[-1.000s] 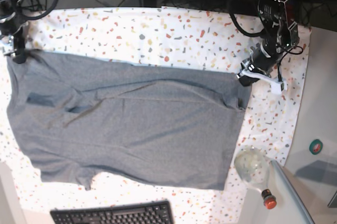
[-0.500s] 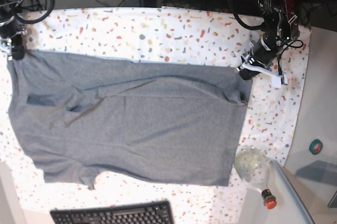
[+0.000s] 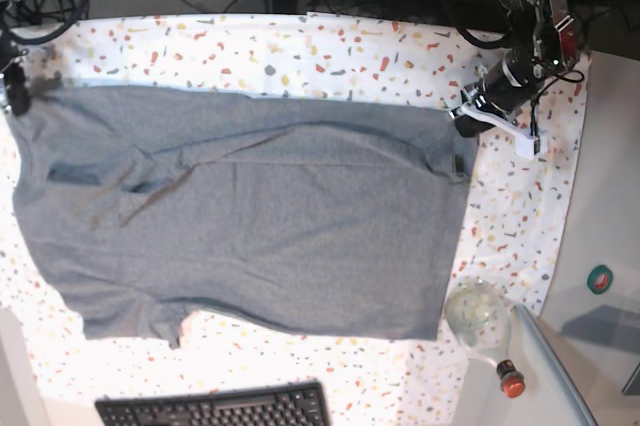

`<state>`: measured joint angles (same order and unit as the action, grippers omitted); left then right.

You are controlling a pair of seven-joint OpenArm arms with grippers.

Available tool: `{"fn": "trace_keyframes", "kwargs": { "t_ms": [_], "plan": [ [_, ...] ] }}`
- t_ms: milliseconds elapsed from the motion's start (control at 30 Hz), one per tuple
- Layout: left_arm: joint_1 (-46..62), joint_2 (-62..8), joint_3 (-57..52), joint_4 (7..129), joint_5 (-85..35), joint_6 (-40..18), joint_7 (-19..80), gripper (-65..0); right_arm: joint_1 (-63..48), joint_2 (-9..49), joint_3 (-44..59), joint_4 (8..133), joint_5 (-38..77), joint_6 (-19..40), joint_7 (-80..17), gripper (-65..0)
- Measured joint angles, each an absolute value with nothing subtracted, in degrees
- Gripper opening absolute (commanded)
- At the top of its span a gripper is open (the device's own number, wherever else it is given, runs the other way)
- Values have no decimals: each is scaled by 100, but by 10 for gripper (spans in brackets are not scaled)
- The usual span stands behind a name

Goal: Layout the t-shirt on the table in an organized manner, then fold the t-shirt properly
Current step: 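Lift the held edge with both grippers and stretch it taut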

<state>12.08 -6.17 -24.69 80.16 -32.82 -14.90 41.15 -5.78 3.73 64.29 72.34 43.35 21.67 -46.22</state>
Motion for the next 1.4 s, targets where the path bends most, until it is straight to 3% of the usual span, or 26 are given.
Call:
{"fn": "trace_keyframes", "kwargs": {
  "t_ms": [200, 367, 600, 933, 1100, 1200, 1300, 1400],
  "plan": [
    [1138, -561, -3111, 8427, -3347, -1520, 4814, -650, -624, 357, 6429, 7922, 4322, 2141, -5454, -650],
    [1177, -587, -3192, 8416, -3312, -1503, 5109, -650, -631, 360, 6427, 8152, 4346, 1339, -5596, -650],
    [1409, -569, -3183, 8606, -3288, -1494, 5306, -650, -821, 386, 6423, 8250, 4329, 821, -6071, -650],
    [1459, -552, -3225, 9061, -3291, -1516, 5690, -650, -891, 388, 6423, 8501, 4348, 816, -6101, -650],
    [1223, -567, -3994, 8646, -3304, -1527, 5920, -650, -847, 384, 6420, 8503, 4346, 814, -6086, -650],
    [1181, -607, -4158, 9321, -3317, -1533, 6506, -650, -685, 447, 6399, 8768, 4348, 812, -6547, -650],
    [1162, -554, -4145, 9570, -3481, -1586, 6425, -650, -644, 519, 6401, 9011, 4497, 816, -6543, -650],
    [1341, -510, -4143, 9244, -3293, -1514, 6388, -650, -749, 276, 6451, 8803, 4362, 814, -6473, -650]
  ]
}}
